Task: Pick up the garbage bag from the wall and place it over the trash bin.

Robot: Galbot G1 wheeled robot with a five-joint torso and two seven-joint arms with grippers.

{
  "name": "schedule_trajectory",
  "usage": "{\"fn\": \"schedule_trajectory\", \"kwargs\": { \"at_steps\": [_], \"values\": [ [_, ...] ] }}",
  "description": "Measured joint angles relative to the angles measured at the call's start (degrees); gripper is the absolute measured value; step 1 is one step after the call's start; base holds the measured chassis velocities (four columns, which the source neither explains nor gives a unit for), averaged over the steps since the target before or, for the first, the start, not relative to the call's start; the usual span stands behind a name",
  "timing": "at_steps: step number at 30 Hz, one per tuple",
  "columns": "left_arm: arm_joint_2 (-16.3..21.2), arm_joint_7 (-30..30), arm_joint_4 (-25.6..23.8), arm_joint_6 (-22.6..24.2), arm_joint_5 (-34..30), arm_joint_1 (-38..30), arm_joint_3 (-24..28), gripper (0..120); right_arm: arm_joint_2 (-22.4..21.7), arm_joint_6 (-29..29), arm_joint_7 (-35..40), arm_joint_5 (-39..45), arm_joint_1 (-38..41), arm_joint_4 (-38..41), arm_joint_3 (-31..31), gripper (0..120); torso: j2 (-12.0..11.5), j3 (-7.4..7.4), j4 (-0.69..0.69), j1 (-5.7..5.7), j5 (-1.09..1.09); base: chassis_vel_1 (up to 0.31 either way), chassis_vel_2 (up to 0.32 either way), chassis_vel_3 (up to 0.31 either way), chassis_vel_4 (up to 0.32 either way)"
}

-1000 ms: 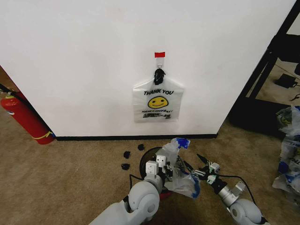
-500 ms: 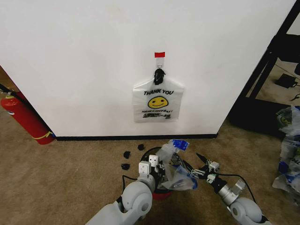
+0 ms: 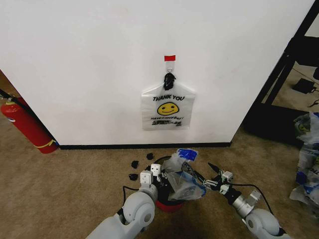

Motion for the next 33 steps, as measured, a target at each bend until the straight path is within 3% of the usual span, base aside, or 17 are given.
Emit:
{"fn": "schedule_trajectory", "kwargs": {
  "at_steps": [8, 13, 15, 22, 25, 33],
  "values": [
    [0.0, 1.7, 0.5, -0.8, 2.0, 0.4, 0.8, 0, -1.0, -1.9, 0.7, 0.6, -0.4, 1.0, 0.5, 100, 0.0, 0.00, 0.00, 0.00, 0.02, 0.000, 0.000, 0.000, 0.000],
    [-0.1, 2.3, 0.6, -1.2, 3.0, 0.3, 2.0, 0, -4.0, -9.6, 11.8, 2.5, -1.6, 7.0, -0.2, 100, 0.0, 0.00, -0.01, 0.00, 0.00, 0.000, 0.000, 0.000, 0.000],
    [0.0, 2.4, 0.6, -1.3, 3.2, 0.3, 2.2, 0, -4.5, -10.8, 13.0, 3.0, -1.6, 8.1, -0.4, 100, 0.0, 0.00, 0.00, 0.00, 0.00, 0.000, 0.000, 0.000, 0.000],
    [-0.4, 2.6, 0.6, -1.4, 3.4, -0.7, 3.6, 0, -6.7, -16.9, 12.5, 2.8, 0.0, 10.5, -1.2, 100, 0.0, 0.00, -0.01, 0.00, 0.01, 0.000, 0.000, 0.000, 0.000],
    [-0.6, 2.6, 0.6, -1.4, 3.6, -0.7, 3.7, 0, -7.8, -24.8, 11.2, 3.2, 1.2, 12.1, -1.3, 100, 0.0, 0.00, 0.01, 0.00, 0.01, 0.000, 0.000, 0.000, 0.000],
    [-0.9, 2.6, 0.7, -1.5, 4.0, -0.7, 3.6, 0, -9.1, -34.8, 15.2, 8.5, 6.1, 12.4, -3.6, 100, 0.0, 0.00, 0.01, 0.00, 0.00, 0.000, 0.000, 0.000, 0.000]
  ]
}}
